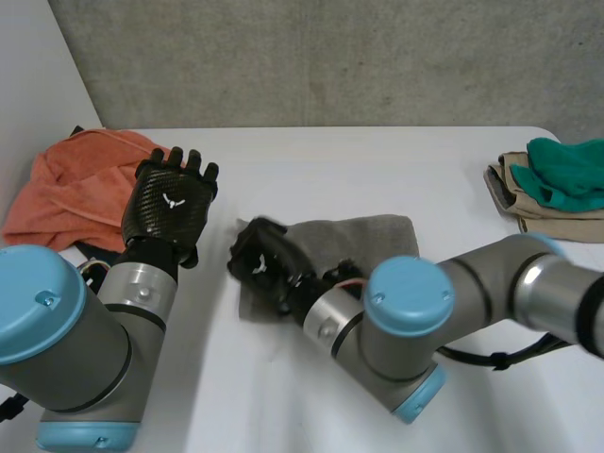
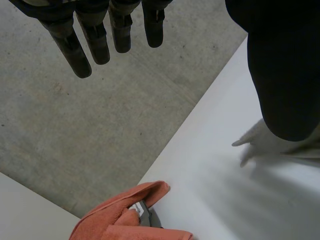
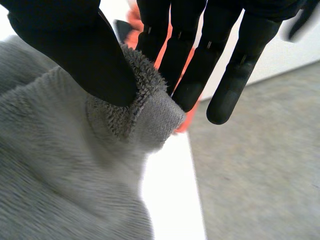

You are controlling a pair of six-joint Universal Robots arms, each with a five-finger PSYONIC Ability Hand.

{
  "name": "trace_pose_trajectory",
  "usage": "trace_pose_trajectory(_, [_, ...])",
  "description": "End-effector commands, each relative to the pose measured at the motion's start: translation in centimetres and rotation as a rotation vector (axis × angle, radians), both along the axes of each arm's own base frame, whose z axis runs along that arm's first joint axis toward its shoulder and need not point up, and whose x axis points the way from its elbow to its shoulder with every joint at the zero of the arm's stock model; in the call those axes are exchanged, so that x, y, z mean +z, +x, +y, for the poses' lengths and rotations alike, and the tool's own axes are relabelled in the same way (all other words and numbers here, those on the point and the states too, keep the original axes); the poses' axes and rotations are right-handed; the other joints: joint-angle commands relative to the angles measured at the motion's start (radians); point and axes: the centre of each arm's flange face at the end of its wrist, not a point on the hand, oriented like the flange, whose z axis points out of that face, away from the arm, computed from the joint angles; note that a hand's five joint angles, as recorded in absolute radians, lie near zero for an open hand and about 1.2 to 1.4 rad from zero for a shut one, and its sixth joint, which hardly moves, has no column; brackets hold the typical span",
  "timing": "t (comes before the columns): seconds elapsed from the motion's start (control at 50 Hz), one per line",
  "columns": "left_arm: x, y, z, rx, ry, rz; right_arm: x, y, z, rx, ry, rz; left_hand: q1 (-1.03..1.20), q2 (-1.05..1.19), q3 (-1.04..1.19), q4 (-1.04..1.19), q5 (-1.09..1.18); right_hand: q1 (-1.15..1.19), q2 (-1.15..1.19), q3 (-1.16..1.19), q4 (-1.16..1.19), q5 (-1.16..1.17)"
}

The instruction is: Fold the laundry.

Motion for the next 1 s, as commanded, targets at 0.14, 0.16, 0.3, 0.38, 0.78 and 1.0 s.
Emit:
trace_pose_trajectory(0.14, [2.1, -1.8, -1.6, -0.035, -0.069, 0.062, 4.7, -3.8, 0.0, -0.094, 0.149, -0.046, -0.015, -0.031, -0.037, -0.029, -0.047, -0.942, -1.000, -1.024, -1.029, -0.989])
trace_pose_trajectory(0.16, [2.3, -2.1, -1.9, -0.045, -0.071, 0.077, 5.1, -4.4, -0.6, -0.116, 0.177, -0.069, -0.015, -0.031, -0.037, -0.029, -0.047, -0.942, -1.000, -1.024, -1.029, -0.989])
trace_pose_trajectory(0.3, [1.4, -6.5, -1.9, -0.224, -0.015, 0.184, 7.4, -10.5, -4.2, -0.369, 0.553, -0.259, -0.015, -0.031, -0.037, -0.029, -0.047, -0.942, -1.000, -1.024, -1.029, -0.989])
trace_pose_trajectory(0.38, [-1.4, -8.2, -2.4, -0.257, 0.063, 0.145, 5.6, -13.2, -5.3, -0.490, 0.657, -0.205, -0.011, -0.027, -0.034, -0.025, -0.044, -0.942, -1.000, -1.024, -1.029, -0.989])
trace_pose_trajectory(0.78, [-5.1, -5.3, 0.8, -0.105, 0.310, -0.015, 4.6, -17.7, -9.5, -0.795, 0.267, -0.029, 0.004, -0.013, -0.019, -0.011, -0.029, 0.279, 0.222, 0.198, 0.193, 0.233])
trace_pose_trajectory(1.0, [-2.7, -2.6, 2.4, -0.063, 0.287, 0.009, 5.5, -6.4, -2.5, -0.378, 0.039, 0.007, 0.004, -0.013, -0.019, -0.011, -0.029, 0.279, 0.222, 0.198, 0.193, 0.233])
